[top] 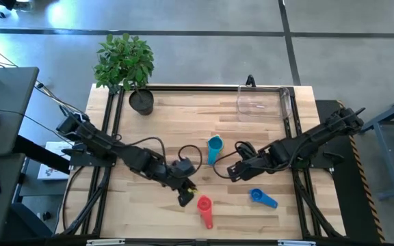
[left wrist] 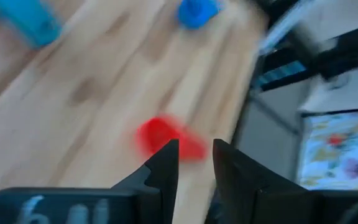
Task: Nest measuring cups in basket
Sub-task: Stack the red measuring cup on the light blue measuring cup
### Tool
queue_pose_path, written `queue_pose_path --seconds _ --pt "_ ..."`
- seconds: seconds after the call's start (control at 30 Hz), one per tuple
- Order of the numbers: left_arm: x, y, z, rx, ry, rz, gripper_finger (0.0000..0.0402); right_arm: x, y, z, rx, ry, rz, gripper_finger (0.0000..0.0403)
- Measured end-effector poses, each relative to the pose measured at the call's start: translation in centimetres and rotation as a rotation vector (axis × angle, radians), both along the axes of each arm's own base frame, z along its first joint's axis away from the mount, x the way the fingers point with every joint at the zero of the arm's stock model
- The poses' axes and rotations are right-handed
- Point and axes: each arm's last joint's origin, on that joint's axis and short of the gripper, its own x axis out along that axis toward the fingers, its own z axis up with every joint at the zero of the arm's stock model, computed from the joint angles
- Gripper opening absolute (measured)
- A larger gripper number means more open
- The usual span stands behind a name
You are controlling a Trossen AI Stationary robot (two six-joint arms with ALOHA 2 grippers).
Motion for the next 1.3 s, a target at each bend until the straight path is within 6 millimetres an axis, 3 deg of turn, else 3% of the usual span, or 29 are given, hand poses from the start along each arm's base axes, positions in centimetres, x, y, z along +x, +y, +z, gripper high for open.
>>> queue_pose_path --seconds 0.33,0.7,1.3 --pt "2.7 -0.9 -4.4 -0.08 0.081 0.054 0.0123 -0.7 0.0 -0.3 -0.031 0.078 0.036 0.0052" --pt "4.3 -1.7 -9.3 -0.087 0.189 0.112 0.0137 -1.4 0.1 -0.6 -0.065 0.137 0.06 0.0052" --pt "4.5 -3.1 -11.6 -0.092 0.23 0.126 0.0137 -1.6 0.2 -0.9 -0.085 0.163 0.081 0.0052"
